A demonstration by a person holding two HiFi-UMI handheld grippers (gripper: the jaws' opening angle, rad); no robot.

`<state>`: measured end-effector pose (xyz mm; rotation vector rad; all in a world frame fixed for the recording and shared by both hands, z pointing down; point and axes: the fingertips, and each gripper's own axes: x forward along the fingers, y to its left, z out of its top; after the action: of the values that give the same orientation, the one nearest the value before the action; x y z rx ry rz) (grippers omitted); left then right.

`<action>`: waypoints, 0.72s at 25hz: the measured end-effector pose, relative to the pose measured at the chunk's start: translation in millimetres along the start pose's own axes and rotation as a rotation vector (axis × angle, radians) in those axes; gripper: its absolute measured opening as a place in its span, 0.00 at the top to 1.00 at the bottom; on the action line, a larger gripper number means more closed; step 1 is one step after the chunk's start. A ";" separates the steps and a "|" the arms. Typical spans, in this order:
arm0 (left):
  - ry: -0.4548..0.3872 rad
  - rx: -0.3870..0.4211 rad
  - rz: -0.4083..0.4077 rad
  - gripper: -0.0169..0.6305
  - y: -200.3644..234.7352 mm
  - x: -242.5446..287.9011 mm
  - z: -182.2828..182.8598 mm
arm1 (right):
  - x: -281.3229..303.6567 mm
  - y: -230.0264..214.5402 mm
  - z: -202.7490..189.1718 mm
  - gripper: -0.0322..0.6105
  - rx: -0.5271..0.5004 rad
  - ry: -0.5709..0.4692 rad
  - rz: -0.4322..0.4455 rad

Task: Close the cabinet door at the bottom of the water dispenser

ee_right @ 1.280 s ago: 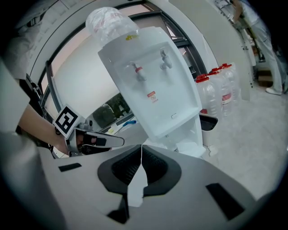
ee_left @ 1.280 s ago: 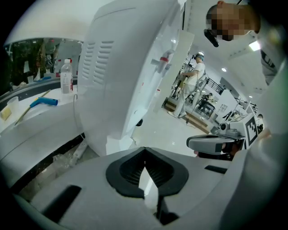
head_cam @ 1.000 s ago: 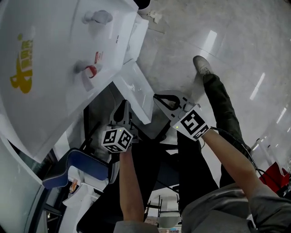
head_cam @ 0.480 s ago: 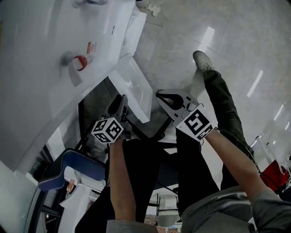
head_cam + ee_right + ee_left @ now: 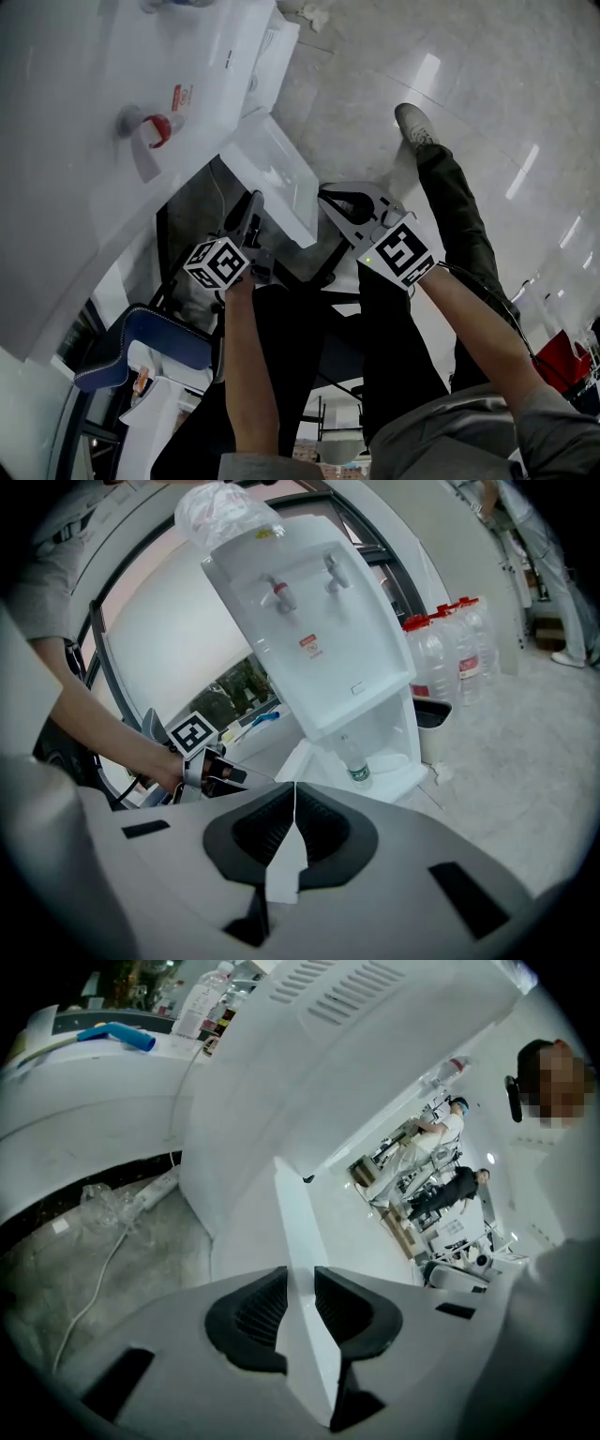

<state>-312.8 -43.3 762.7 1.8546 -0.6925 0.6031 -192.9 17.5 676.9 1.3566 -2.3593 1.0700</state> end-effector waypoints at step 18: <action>-0.189 -0.310 0.018 0.83 -40.7 43.3 2.1 | -46.5 -68.9 -8.3 0.93 -0.005 0.000 -0.188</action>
<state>-253.5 -40.6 765.3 1.6281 -0.8756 0.3122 -112.2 32.5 692.4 1.5404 -2.1812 1.0096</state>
